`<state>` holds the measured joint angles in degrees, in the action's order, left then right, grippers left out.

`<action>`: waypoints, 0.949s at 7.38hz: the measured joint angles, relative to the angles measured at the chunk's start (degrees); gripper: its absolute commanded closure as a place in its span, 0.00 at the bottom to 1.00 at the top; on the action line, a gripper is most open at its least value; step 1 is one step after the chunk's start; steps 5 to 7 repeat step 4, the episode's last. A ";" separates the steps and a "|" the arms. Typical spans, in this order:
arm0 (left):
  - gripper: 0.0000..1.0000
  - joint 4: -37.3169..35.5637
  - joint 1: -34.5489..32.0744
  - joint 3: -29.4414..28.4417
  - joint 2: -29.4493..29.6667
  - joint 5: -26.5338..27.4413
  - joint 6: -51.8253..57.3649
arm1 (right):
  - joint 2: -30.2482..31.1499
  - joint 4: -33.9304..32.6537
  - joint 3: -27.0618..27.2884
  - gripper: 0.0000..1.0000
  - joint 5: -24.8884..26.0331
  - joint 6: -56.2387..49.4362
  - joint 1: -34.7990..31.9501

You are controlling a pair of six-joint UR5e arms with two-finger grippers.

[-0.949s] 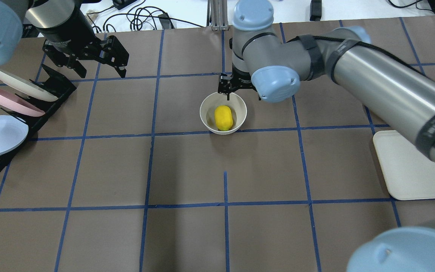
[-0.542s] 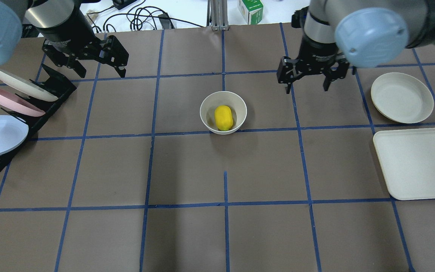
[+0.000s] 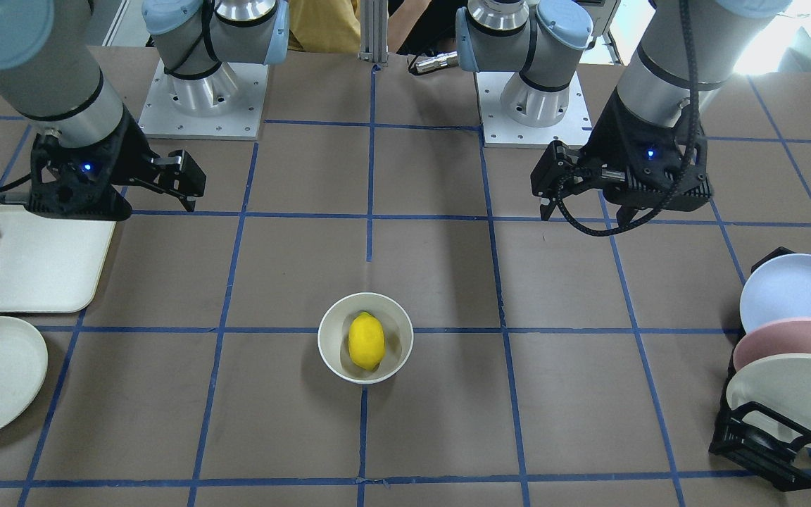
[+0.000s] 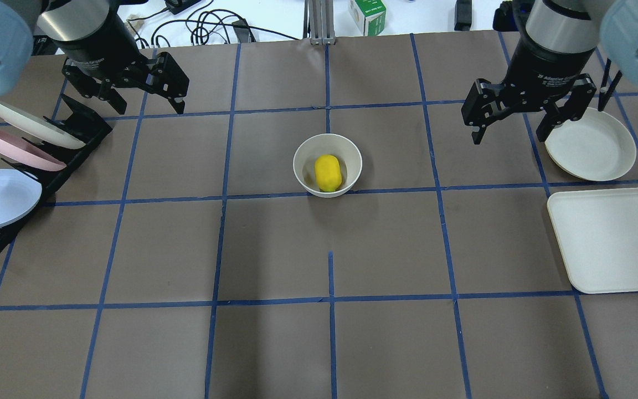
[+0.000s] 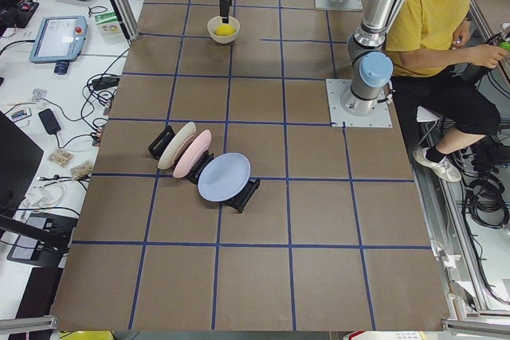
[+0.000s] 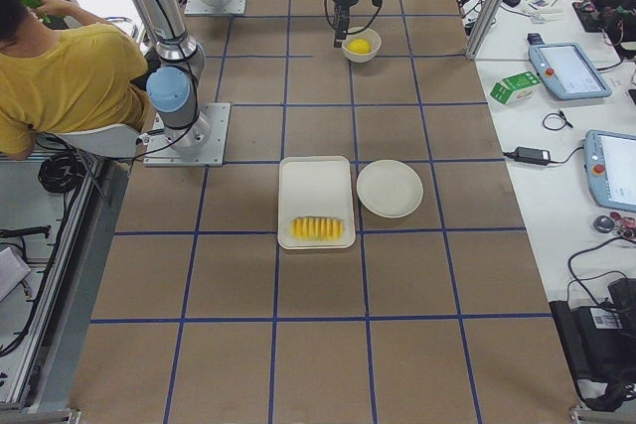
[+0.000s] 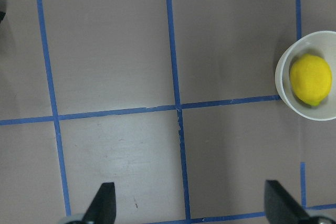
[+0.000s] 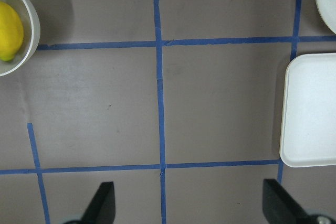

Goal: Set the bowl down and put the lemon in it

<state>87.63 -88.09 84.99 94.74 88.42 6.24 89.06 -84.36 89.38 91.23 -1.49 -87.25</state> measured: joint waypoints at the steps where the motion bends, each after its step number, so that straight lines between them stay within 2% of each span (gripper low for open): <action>1: 0.00 0.00 -0.01 0.00 0.00 -0.02 0.00 | 0.50 0.42 0.02 0.00 0.03 -0.01 0.03; 7: 0.00 0.00 -0.03 0.00 0.00 -0.10 0.00 | 0.74 0.58 -0.02 0.00 0.04 -0.08 0.06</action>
